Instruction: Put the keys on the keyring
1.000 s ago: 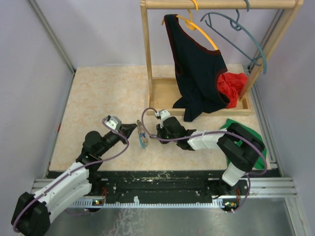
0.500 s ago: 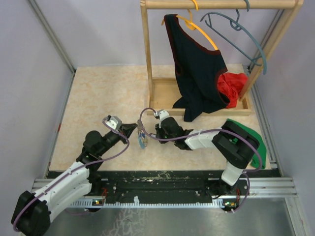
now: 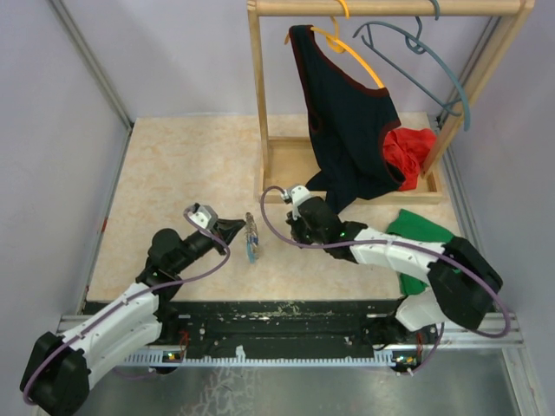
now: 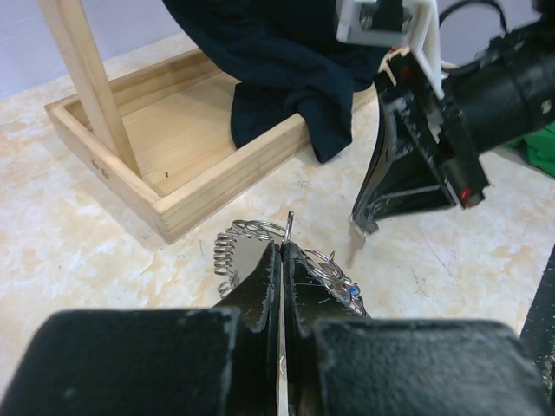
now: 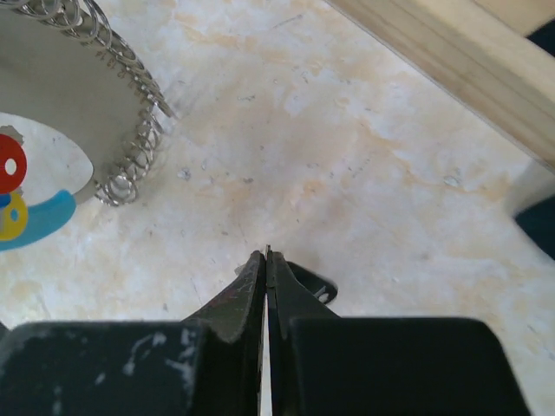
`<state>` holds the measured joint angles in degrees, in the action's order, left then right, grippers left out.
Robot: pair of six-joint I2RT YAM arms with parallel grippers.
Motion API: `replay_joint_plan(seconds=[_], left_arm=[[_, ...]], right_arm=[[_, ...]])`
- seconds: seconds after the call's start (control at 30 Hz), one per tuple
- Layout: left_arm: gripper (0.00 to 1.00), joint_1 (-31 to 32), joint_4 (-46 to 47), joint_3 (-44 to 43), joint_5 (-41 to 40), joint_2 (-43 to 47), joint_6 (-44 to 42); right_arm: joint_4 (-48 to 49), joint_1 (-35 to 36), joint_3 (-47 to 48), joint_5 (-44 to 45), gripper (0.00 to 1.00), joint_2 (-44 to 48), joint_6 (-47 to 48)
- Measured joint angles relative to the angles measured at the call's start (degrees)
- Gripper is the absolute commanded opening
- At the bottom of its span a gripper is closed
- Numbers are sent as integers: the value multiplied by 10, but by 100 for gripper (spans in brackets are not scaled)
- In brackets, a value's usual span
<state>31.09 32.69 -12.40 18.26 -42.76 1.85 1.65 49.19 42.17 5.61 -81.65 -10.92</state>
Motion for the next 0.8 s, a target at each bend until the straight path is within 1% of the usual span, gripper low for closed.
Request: replay_joint_plan(seconds=[0.1, 0.2, 0.3, 0.4, 0.5, 0.6, 0.8], left_arm=[[1, 0, 6, -2, 15, -8, -2], [1, 0, 7, -4, 27, -12, -3], [1, 0, 7, -4, 39, -14, -3], [1, 0, 7, -4, 47, -15, -4], [1, 0, 7, -5, 56, -17, -4], [1, 0, 7, -7, 60, -18, -4], [1, 0, 7, -7, 69, -19, -4]], right_arm=[[-87, -9, 22, -1, 0, 42, 18], [-166, -11, 44, -4, 0, 64, 25], [-244, -14, 64, -9, 0, 73, 32], [-292, -17, 77, -10, 0, 65, 40], [-315, -19, 90, -10, 0, 36, 54], [-315, -19, 97, -12, 0, -4, 70], [-281, -21, 150, -26, 0, -87, 100]])
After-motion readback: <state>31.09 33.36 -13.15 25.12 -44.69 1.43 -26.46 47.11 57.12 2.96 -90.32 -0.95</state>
